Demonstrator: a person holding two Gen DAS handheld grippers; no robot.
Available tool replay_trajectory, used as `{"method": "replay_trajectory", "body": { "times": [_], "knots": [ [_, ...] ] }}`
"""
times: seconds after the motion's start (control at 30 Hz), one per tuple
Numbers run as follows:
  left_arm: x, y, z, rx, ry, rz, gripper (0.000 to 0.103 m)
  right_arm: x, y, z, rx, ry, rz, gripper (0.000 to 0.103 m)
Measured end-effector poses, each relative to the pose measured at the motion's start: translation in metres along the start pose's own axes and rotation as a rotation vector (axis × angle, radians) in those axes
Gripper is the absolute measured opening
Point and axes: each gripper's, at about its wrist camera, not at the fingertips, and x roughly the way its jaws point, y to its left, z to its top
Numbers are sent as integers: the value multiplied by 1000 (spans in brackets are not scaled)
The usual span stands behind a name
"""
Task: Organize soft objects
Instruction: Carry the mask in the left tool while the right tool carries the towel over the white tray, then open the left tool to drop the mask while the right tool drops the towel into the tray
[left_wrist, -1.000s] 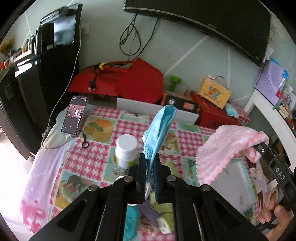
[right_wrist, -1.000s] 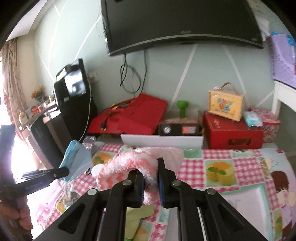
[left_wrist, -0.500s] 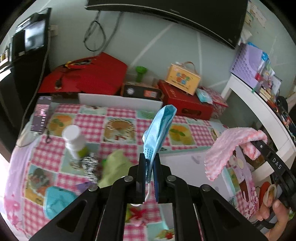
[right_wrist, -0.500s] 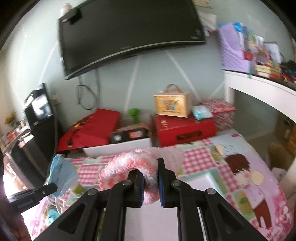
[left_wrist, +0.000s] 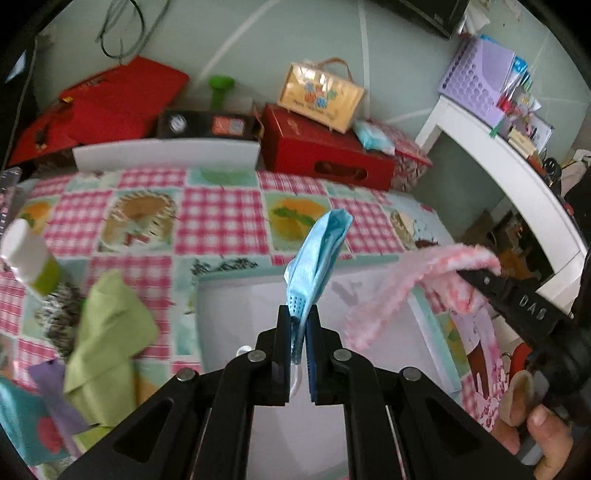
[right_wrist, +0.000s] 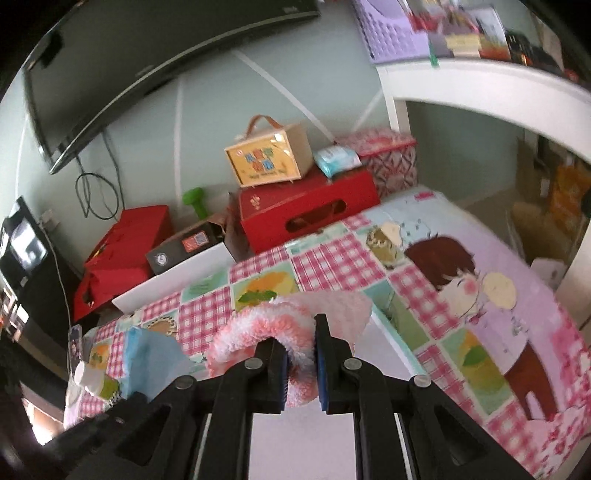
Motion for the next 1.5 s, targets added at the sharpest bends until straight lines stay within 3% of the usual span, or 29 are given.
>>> {"method": "replay_trajectory", "body": {
  "times": [0.17, 0.27, 0.43, 0.57, 0.73, 0.97, 1.03, 1.17, 1.37, 1.5],
  "knots": [
    [32, 0, -12, -7, 69, -20, 7, 20, -7, -2, 22, 25, -43, 13],
    [44, 5, -18, -23, 109, -24, 7, 37, -9, -13, 12, 83, -71, 13],
    [61, 20, -27, -99, 185, -82, 7, 59, -7, -31, -29, 195, -90, 13],
    [67, 27, -32, -157, 220, -148, 7, 64, -2, -42, -85, 235, -116, 13],
    [72, 19, -35, -158, 257, -202, 7, 70, 1, -50, -134, 282, -137, 15],
    [68, 6, -35, -77, 251, -130, 9, 69, -4, -52, -135, 306, -158, 17],
    [65, 3, -34, -51, 249, -107, 12, 68, -5, -51, -131, 307, -167, 26],
    [56, -2, -32, -11, 240, -68, 29, 62, -6, -49, -132, 302, -188, 50],
    [34, -2, -24, 19, 186, -42, 41, 43, -5, -40, -141, 256, -203, 56],
    [20, 3, -19, 30, 142, 16, 52, 31, -6, -34, -138, 228, -210, 60]
  ]
}}
